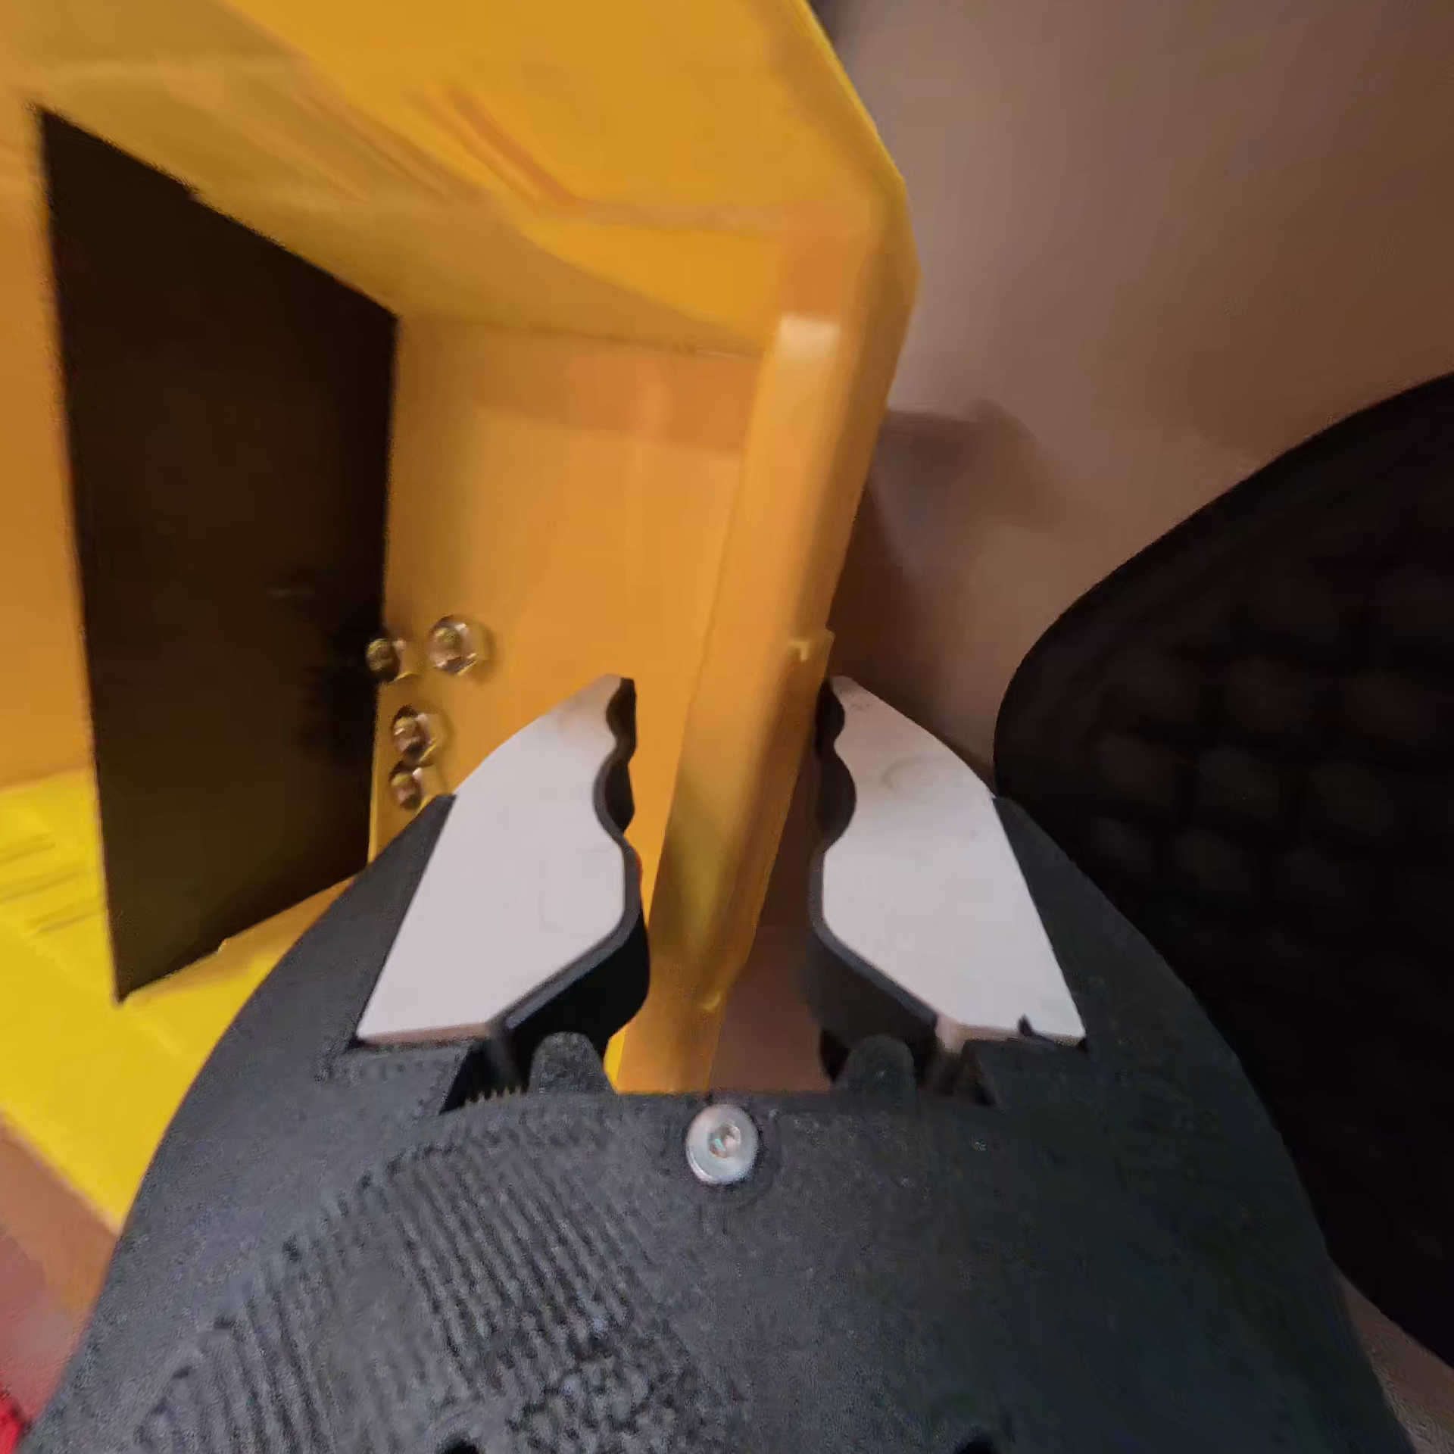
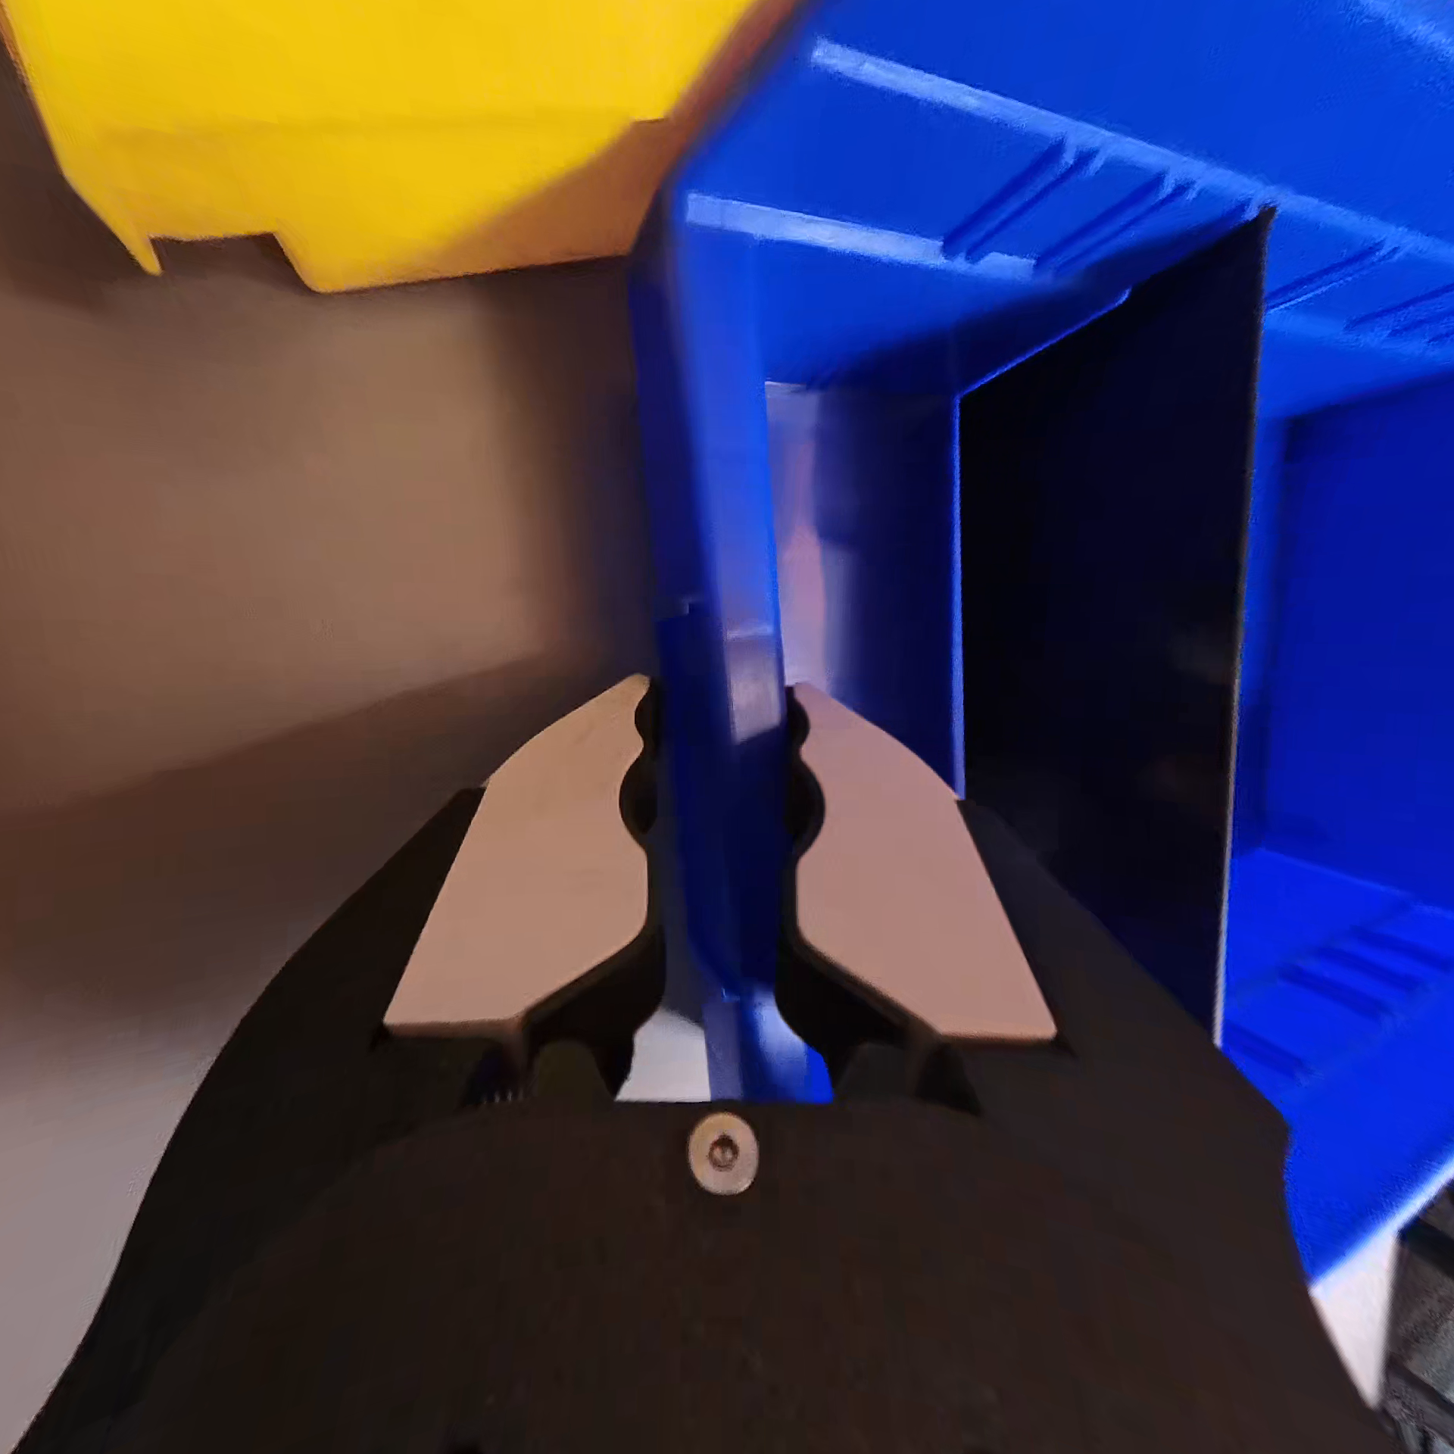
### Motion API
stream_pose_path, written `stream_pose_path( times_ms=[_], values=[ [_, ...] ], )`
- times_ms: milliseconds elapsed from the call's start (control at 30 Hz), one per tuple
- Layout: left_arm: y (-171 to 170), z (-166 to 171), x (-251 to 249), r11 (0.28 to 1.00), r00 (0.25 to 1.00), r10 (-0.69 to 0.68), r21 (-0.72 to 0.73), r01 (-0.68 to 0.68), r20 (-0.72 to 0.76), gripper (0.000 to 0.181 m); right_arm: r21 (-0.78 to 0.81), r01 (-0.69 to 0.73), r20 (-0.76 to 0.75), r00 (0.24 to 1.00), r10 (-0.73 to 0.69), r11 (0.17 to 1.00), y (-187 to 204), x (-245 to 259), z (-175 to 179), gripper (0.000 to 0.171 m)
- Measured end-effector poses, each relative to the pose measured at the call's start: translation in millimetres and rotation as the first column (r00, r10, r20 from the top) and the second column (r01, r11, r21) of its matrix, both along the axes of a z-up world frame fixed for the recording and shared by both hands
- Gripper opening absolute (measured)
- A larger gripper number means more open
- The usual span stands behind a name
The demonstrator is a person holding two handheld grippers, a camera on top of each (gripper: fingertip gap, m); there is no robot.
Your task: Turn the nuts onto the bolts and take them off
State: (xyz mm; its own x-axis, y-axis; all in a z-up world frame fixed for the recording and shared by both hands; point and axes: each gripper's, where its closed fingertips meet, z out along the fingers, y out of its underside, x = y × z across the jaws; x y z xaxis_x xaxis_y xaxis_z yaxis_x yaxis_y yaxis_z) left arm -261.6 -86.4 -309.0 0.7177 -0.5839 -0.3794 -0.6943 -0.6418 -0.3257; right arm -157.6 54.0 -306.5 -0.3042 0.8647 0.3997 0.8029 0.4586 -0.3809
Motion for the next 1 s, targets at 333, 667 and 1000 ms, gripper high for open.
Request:
stream_pose_path(
  times_ms=[333, 667, 1000],
  values=[
    [26, -5, 23, 0.998, 0.999, -0.028, 0.054, 0.026, 0.039, 0.032, 0.022, 0.064, -0.017, 0.998, -0.064, 0.998, 27, 95, 4, 0.029],
    [58, -4, 22, 0.997, 0.999, 0.023, 0.076, -0.024, 0.023, 0.031, 0.088, 0.253, 0.048, 0.965, -0.258, 0.963, 115, 223, 2, 0.029],
    [104, 4, -3, 0.987, 0.998, 0.069, 0.146, -0.069, 0.002, 0.037, 0.08, 0.379, -0.013, 0.925, -0.379, 0.922, 168, 252, 21, 0.047]
  ],
)
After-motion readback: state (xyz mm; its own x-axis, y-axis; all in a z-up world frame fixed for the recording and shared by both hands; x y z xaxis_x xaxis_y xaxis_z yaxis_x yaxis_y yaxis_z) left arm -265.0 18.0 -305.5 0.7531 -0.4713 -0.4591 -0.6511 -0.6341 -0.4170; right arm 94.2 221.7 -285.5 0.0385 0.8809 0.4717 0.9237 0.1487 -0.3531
